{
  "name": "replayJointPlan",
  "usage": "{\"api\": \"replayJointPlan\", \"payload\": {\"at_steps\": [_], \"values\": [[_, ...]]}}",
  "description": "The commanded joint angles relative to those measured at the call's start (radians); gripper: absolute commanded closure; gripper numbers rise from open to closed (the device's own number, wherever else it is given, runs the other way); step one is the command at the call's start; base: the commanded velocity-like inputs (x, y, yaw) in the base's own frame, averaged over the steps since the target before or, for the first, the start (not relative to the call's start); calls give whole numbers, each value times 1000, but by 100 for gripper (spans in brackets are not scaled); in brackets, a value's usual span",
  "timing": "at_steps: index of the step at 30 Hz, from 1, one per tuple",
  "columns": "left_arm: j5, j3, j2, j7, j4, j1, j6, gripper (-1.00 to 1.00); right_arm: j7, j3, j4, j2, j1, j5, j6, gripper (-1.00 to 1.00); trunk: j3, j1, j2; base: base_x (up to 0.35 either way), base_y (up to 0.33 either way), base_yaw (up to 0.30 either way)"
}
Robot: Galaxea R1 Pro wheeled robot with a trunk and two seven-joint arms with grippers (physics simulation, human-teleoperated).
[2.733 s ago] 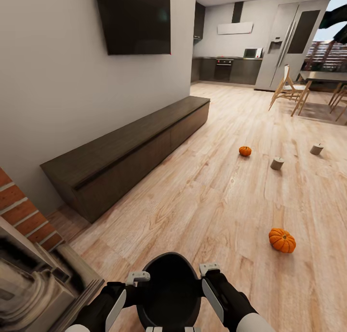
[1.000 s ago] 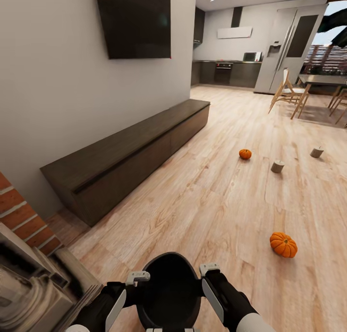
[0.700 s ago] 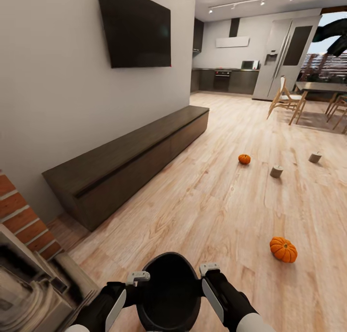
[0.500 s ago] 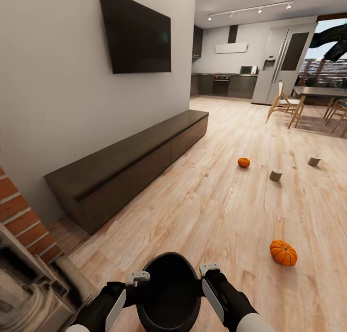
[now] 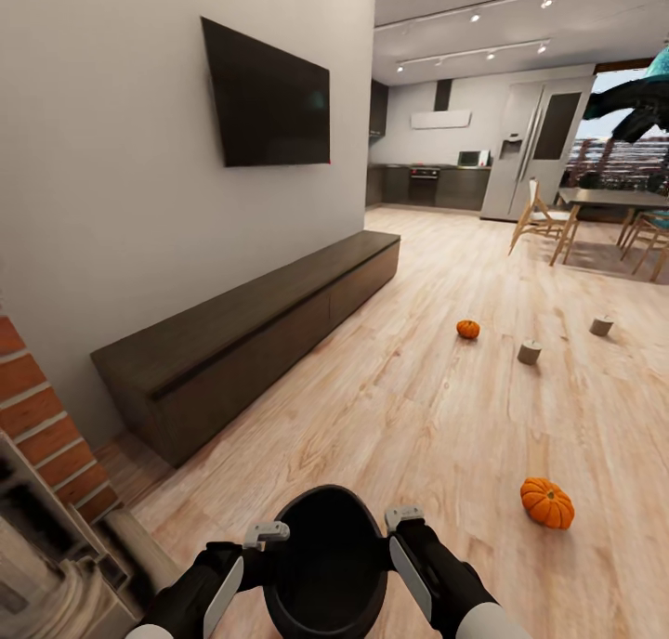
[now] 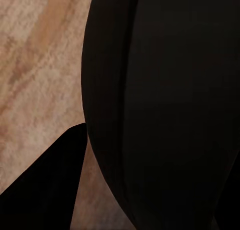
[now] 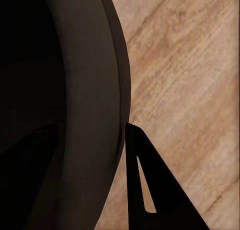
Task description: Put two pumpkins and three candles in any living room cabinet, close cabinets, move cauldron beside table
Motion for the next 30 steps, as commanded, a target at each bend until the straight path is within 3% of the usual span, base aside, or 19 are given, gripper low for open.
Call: {"api": "replayJointPlan", "payload": {"at_steps": [1,21,30], "values": [[20,-5,1,3,-3,0,6,100,-10,2,-1,-1,0,11,7,100,3,-1,0,0,0,0],[20,-5,-3,3,-3,-1,6,100,-10,5,-5,-1,0,11,7,100,67,-71,126,0,0,0],[19,-5,-4,3,-3,0,6,100,-10,3,-6,-1,0,11,8,100,73,-71,126,0,0,-107]]}}
